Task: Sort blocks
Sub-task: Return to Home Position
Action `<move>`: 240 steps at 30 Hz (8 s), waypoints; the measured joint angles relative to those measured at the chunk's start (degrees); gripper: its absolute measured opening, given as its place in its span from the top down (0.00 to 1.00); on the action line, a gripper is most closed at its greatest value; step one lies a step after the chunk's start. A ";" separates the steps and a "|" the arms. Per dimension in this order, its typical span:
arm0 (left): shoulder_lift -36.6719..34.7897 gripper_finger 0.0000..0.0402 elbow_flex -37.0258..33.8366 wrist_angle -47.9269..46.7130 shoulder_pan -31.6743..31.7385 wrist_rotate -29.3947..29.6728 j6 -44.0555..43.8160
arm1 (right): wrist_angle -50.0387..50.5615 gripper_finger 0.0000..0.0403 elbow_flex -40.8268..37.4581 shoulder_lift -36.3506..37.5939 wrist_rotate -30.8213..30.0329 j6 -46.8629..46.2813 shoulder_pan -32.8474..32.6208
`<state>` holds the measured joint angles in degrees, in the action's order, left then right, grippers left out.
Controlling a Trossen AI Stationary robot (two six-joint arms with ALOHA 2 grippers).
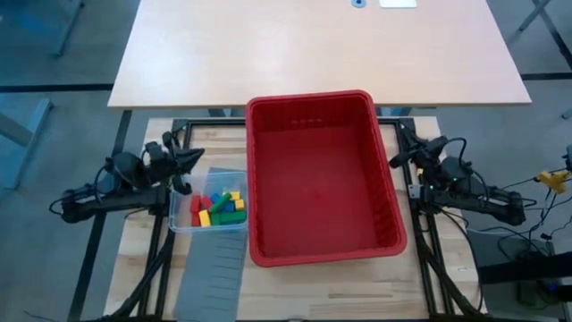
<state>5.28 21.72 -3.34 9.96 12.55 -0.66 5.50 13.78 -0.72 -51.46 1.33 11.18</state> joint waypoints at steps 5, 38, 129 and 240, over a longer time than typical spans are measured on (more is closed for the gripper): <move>-0.08 1.00 -7.03 16.89 0.00 -2.88 -0.03 | -6.70 1.00 -2.58 0.71 13.27 -0.31 0.00; -5.27 1.00 -16.96 71.80 0.02 -8.60 1.42 | -86.32 1.00 -13.25 0.72 37.51 -0.32 -0.02; -4.97 1.00 -17.49 50.19 0.00 -19.56 -2.31 | -40.27 1.00 -12.92 0.45 41.63 -22.73 -0.02; -0.05 1.00 -17.47 15.24 0.02 -28.14 0.12 | -25.88 1.00 -12.99 0.46 67.37 -2.80 -0.04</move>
<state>5.23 4.25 11.90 9.98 -15.59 -0.54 -20.38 0.80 -0.26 15.90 -1.48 11.14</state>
